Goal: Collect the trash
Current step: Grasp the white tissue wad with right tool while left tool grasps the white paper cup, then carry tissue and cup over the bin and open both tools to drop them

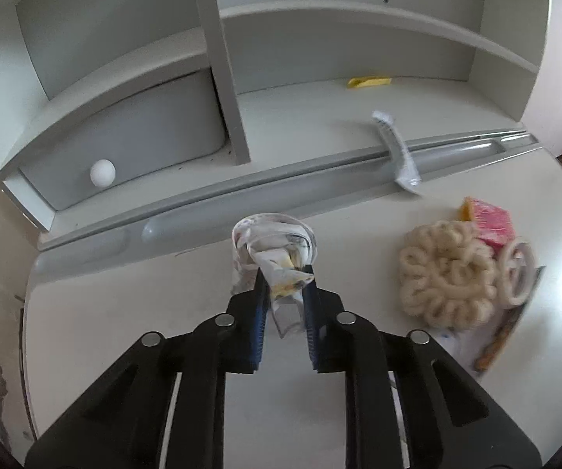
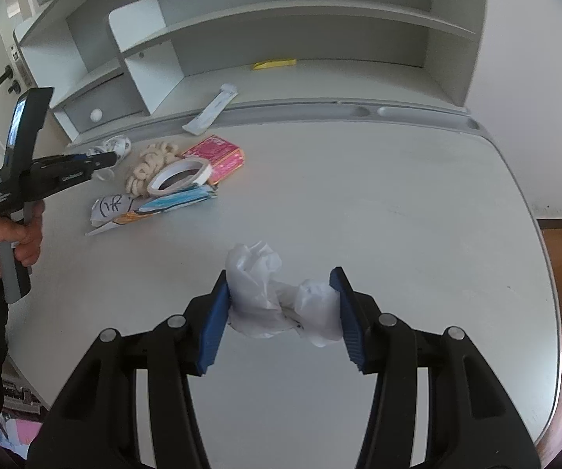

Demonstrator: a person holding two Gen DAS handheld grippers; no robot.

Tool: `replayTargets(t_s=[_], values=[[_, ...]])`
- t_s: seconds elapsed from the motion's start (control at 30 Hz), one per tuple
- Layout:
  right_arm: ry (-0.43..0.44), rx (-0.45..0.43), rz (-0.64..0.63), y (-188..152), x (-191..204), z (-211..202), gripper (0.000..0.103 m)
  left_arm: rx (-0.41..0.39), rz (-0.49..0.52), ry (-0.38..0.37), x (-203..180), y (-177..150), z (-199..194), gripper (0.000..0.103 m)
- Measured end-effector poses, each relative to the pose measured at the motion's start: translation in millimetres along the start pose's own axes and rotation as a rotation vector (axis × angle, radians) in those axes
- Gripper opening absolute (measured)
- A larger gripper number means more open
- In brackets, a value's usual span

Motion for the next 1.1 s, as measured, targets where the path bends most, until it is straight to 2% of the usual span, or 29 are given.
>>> replayTargets(t_s=[0.13, 0.23, 0.3, 0.5, 0.63, 0.73, 0.9, 1.03, 1.1], values=[[0.004, -0.034, 0.036, -10.0, -18.1, -15.8, 0.050, -0.040, 0.010, 0.021, -11.3, -6.3, -26.2, 0.012], [-0.008, -0.060, 0.074, -24.9, -38.9, -31.2, 0.050, -0.065, 0.042, -0.033, -39.6, -14.0, -53.2, 0.012], [-0.020, -0.079, 0.115, -38.7, -58.8, -43.5, 0.050, -0.097, 0.095, -0.068, -74.9, -22.3, -74.4, 0.012], [-0.092, -0.127, 0.294, -105.9, -150.0, -84.7, 0.050, -0.136, 0.293, -0.275, -230.4, -54.3, -116.3, 0.012], [-0.156, -0.150, 0.458, -169.3, -225.2, -108.6, 0.050, -0.131, 0.462, -0.424, -352.0, -87.7, -135.3, 0.012], [-0.197, -0.153, 0.577, -221.1, -277.4, -119.0, 0.050, -0.131, 0.579, -0.507, -432.8, -116.7, -148.1, 0.012], [-0.231, -0.113, 0.725, -301.1, -343.0, -119.2, 0.050, -0.090, 0.746, -0.591, -529.6, -170.7, -150.5, 0.012], [-0.227, -0.048, 0.798, -353.9, -378.0, -99.2, 0.050, -0.017, 0.837, -0.633, -582.9, -213.6, -126.1, 0.012], [-0.212, -0.014, 0.828, -376.4, -393.3, -86.0, 0.050, 0.003, 0.864, -0.618, -605.2, -228.7, -101.4, 0.012]])
Point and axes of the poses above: each gripper's, at about its wrist camera, not at the fingertips, and z roughly the way its jaws point, x to its left, y to its top, the point moved 8 cm from there along z, roughly the way its jaws point, and after that the axes turned 12 degrees about x, right-handed, at the moved point
